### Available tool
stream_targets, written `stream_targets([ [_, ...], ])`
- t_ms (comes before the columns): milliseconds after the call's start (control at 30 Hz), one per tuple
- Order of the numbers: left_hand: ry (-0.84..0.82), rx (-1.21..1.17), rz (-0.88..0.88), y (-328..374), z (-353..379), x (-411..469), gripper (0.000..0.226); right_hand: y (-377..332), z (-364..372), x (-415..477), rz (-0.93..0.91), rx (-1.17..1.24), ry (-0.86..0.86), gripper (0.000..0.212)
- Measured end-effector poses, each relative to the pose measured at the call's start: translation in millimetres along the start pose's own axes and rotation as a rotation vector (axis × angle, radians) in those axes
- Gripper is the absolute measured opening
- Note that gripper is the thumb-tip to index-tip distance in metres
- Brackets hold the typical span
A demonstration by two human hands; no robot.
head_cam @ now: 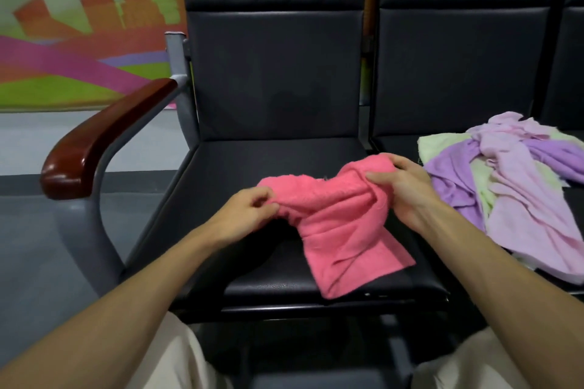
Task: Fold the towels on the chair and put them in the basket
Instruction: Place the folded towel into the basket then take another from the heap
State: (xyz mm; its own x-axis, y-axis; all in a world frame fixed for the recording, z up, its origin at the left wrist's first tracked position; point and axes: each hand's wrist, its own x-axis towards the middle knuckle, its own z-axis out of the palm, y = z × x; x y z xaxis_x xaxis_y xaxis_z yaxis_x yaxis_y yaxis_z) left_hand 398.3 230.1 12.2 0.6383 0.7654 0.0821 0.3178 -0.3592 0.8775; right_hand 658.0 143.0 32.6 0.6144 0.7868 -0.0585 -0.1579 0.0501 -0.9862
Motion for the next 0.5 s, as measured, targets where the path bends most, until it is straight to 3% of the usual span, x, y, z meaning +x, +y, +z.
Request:
stream_targets([
  [100,-0.354,0.066,-0.123,-1.9,-6.5,-24.7,0.011,10.8,1.7,-5.9,-0.168,-0.585,-0.031,0.043],
  [167,-0.451,0.117,-0.146,-3.2,-9.3,-33.3,0.013,15.3,1.8,-9.1,-0.236,-0.886,-0.083,0.036],
  [267,-0.252,0.067,-0.137,-3.3,-12.9,-30.6,0.014,12.7,0.5,-10.6,-0.248,-0.964,-0.072,0.032],
  [367,0.169,0.357,-0.229,-16.4,-13.0,-15.9,0.014,8.9,-4.1,-7.7,-0.218,-0.938,0.011,0.042],
  [400,0.239,0.447,-0.310,-21.9,-15.1,-11.3,0.013,8.0,-6.6,-6.9,-0.188,-0.936,0.019,0.043],
  [500,0.137,0.610,-0.570,-30.2,-15.9,-1.8,0.053,7.2,-16.0,-3.4,-0.069,-1.044,-0.017,0.028],
])
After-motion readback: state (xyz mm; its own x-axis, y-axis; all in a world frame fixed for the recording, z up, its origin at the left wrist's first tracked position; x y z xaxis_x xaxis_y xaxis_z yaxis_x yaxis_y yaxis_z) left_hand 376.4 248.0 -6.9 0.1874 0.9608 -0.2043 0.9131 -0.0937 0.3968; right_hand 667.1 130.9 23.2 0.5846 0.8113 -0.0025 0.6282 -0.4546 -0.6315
